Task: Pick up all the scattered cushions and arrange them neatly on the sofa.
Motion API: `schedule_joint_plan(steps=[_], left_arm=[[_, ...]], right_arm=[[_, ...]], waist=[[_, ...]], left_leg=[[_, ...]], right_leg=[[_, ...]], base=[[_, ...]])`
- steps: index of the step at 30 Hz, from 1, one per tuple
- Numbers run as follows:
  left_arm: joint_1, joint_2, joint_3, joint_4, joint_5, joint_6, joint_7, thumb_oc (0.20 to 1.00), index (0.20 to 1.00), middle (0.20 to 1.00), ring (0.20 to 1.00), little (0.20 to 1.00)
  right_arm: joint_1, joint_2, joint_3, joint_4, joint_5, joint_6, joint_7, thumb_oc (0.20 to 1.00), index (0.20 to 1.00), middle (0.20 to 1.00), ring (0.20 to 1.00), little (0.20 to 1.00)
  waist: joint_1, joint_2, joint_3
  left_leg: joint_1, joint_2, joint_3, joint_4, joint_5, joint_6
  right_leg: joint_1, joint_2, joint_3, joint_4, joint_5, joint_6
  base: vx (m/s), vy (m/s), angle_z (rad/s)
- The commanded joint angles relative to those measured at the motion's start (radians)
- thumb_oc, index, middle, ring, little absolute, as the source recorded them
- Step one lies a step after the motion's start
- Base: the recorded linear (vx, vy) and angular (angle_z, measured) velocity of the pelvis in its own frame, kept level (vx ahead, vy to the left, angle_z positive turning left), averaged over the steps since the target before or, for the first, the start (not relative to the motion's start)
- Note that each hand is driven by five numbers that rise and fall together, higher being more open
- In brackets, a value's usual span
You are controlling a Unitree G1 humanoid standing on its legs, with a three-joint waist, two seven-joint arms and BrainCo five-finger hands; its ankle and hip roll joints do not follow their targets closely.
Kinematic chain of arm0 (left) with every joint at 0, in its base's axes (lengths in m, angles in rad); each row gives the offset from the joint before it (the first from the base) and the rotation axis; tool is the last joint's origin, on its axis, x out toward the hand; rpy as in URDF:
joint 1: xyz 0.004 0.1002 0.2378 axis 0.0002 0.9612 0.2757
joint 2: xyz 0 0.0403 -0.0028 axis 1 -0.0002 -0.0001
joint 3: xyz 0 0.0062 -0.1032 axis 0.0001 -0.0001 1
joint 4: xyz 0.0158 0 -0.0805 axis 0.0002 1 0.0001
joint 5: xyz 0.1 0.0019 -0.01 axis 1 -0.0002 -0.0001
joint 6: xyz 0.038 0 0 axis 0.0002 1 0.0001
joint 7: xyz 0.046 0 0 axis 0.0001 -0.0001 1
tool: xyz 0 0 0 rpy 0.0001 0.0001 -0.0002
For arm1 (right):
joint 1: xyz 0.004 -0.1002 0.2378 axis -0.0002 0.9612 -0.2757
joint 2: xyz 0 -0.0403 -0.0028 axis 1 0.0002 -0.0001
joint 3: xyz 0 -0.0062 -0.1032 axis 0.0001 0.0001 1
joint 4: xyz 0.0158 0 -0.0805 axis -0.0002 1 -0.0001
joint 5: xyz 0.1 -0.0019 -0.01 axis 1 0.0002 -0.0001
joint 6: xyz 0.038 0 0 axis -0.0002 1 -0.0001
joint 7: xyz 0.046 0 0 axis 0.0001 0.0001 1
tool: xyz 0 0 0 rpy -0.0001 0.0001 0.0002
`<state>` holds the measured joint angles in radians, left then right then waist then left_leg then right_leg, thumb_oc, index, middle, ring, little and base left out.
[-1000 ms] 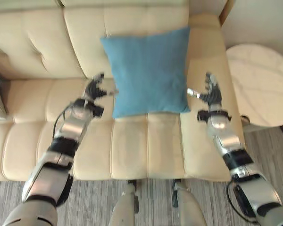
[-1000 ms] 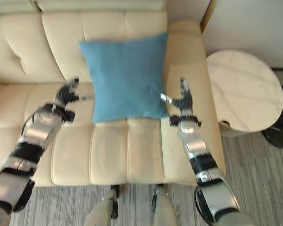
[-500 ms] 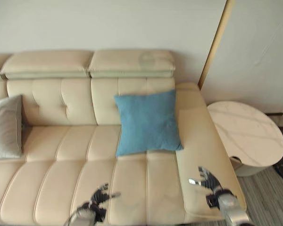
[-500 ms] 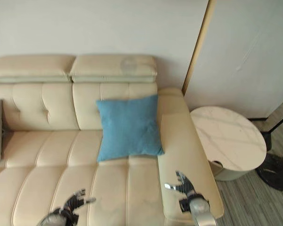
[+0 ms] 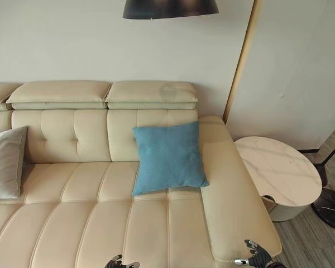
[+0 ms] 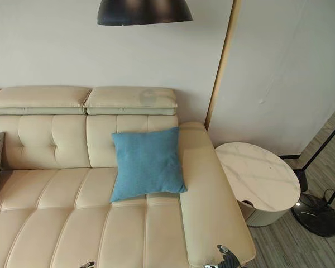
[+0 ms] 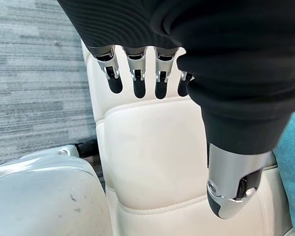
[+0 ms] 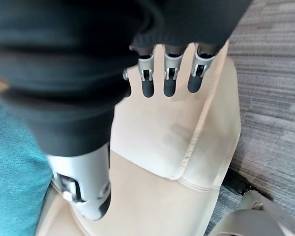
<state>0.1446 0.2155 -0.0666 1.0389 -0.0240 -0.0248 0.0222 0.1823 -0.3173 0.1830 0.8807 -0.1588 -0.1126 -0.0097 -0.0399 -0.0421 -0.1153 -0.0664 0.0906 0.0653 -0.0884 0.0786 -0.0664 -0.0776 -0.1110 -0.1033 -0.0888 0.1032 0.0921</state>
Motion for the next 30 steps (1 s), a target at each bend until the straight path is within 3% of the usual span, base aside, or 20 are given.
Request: schedule_joint_plan(steps=[1, 6, 10, 16, 18, 20, 23, 25, 27, 28, 30], left_arm=[[-0.066, 0.003, 0.026, 0.007, -0.036, -0.063, 0.018, 1.0, 1.0, 1.0, 1.0, 1.0], [-0.041, -0.004, 0.016, -0.014, -0.05, -0.077, 0.008, 1.0, 1.0, 1.0, 1.0, 1.0], [-0.036, 0.002, 0.004, -0.031, -0.047, -0.079, 0.008, 1.0, 1.0, 1.0, 1.0, 1.0], [-0.091, 0.07, -0.006, -0.024, -0.05, -0.066, 0.008, 1.0, 1.0, 1.0, 1.0, 1.0], [-0.118, 0.093, 0.003, -0.033, -0.053, -0.043, 0.0, 1.0, 1.0, 1.0, 1.0, 1.0], [-0.121, 0.104, 0.0, -0.032, -0.051, -0.025, -0.011, 1.0, 1.0, 1.0, 1.0, 1.0], [-0.103, 0.113, -0.001, -0.009, -0.038, -0.023, -0.019, 1.0, 1.0, 1.0, 1.0, 1.0], [-0.09, 0.115, 0.01, 0.0, -0.03, -0.014, -0.021, 1.0, 1.0, 1.0, 1.0, 1.0], [-0.086, 0.113, 0.019, -0.01, -0.029, -0.008, -0.021, 1.0, 1.0, 1.0, 1.0, 1.0], [-0.061, 0.089, 0.056, -0.042, -0.039, -0.006, -0.011, 1.0, 1.0, 1.0, 1.0, 1.0], [-0.06, 0.081, 0.069, -0.045, -0.043, -0.008, -0.003, 1.0, 1.0, 1.0, 1.0, 1.0]], right_arm=[[-0.041, -0.006, -0.02, 0.022, -0.002, -0.057, -0.052, 1.0, 1.0, 1.0, 1.0, 1.0], [-0.019, 0.055, -0.1, 0.063, 0.089, -0.071, -0.048, 1.0, 1.0, 1.0, 1.0, 1.0], [-0.017, 0.056, -0.109, 0.06, 0.105, -0.077, -0.046, 1.0, 1.0, 1.0, 1.0, 1.0], [-0.047, 0.013, -0.11, 0.009, 0.114, -0.079, -0.034, 1.0, 1.0, 1.0, 1.0, 1.0], [-0.07, 0.004, -0.11, -0.01, 0.116, -0.075, -0.032, 1.0, 1.0, 1.0, 1.0, 1.0], [-0.086, -0.011, -0.108, 0.0, 0.114, -0.073, -0.034, 1.0, 1.0, 1.0, 1.0, 1.0], [-0.06, -0.033, -0.123, -0.025, 0.112, -0.066, -0.025, 1.0, 1.0, 1.0, 1.0, 1.0], [-0.019, -0.039, -0.145, -0.059, 0.115, -0.056, -0.018, 1.0, 1.0, 1.0, 1.0, 1.0], [-0.006, -0.042, -0.153, -0.072, 0.113, -0.052, -0.019, 1.0, 1.0, 1.0, 1.0, 1.0], [-0.008, -0.048, -0.153, -0.064, 0.103, -0.047, -0.025, 1.0, 1.0, 1.0, 1.0, 1.0], [-0.012, -0.05, -0.153, -0.063, 0.102, -0.047, -0.026, 1.0, 1.0, 1.0, 1.0, 1.0]], waist=[[0.01, 0.007, 0.041], [-0.001, 0.011, 0.048], [-0.009, 0.019, 0.067], [-0.017, 0.02, 0.134], [-0.009, 0.028, 0.14], [0.003, 0.046, 0.126], [0.014, 0.062, 0.101], [0.02, 0.054, 0.084], [0.023, 0.046, 0.084], [0.035, 0.032, 0.09], [0.033, 0.034, 0.094]], left_leg=[[0.045, -0.064, -0.014, 0.001, -0.061, 0.045], [0.053, -0.074, -0.019, 0.001, -0.064, 0.055], [0.046, -0.074, -0.015, 0.001, -0.056, 0.061], [-0.024, -0.063, 0.024, 0.001, -0.023, 0.07], [-0.077, -0.038, 0.048, 0.001, 0.0, 0.071], [-0.116, -0.008, 0.07, 0.001, 0.025, 0.067], [-0.123, 0.009, 0.079, 0.001, 0.036, 0.053], [-0.131, 0.003, 0.077, 0.001, 0.046, 0.036], [-0.132, -0.003, 0.078, 0.001, 0.051, 0.031], [-0.143, 0.005, 0.079, 0.001, 0.08, -0.003], [-0.143, 0.014, 0.08, 0.001, 0.088, -0.015]], right_leg=[[0.079, 0.057, 0.002, 0.002, -0.11, -0.027], [0.087, 0.051, 0.008, 0.002, -0.103, -0.022], [0.059, 0.045, 0.02, 0.048, -0.112, -0.018], [-0.093, 0.044, 0.043, 0.143, -0.094, 0.038], [-0.136, 0.057, 0.033, 0.205, -0.126, 0.055], [-0.13, 0.065, 0.012, 0.28, -0.195, 0.05], [-0.052, 0.082, 0.038, 0.361, -0.294, 0.053], [0.036, 0.093, 0.073, 0.348, -0.305, 0.054], [0.078, 0.095, 0.09, 0.317, -0.305, 0.049], [0.157, 0.095, 0.064, 0.154, -0.294, -0.022], [0.175, 0.102, 0.059, 0.113, -0.286, -0.037]], base=[[-0.01, 0.033, 0.03], [-0.02, 0.052, -0.03], [-0.08, 0.095, -0.08], [-0.23, 0.046, -0.15], [-0.34, -0.036, -0.3], [-0.28, -0.015, -0.5], [-0.17, -0.025, -0.32], [-0.14, -0.091, -0.13], [-0.19, -0.149, -0.03], [-0.2, -0.183, 0.01], [-0.23, -0.219, 0.01]])
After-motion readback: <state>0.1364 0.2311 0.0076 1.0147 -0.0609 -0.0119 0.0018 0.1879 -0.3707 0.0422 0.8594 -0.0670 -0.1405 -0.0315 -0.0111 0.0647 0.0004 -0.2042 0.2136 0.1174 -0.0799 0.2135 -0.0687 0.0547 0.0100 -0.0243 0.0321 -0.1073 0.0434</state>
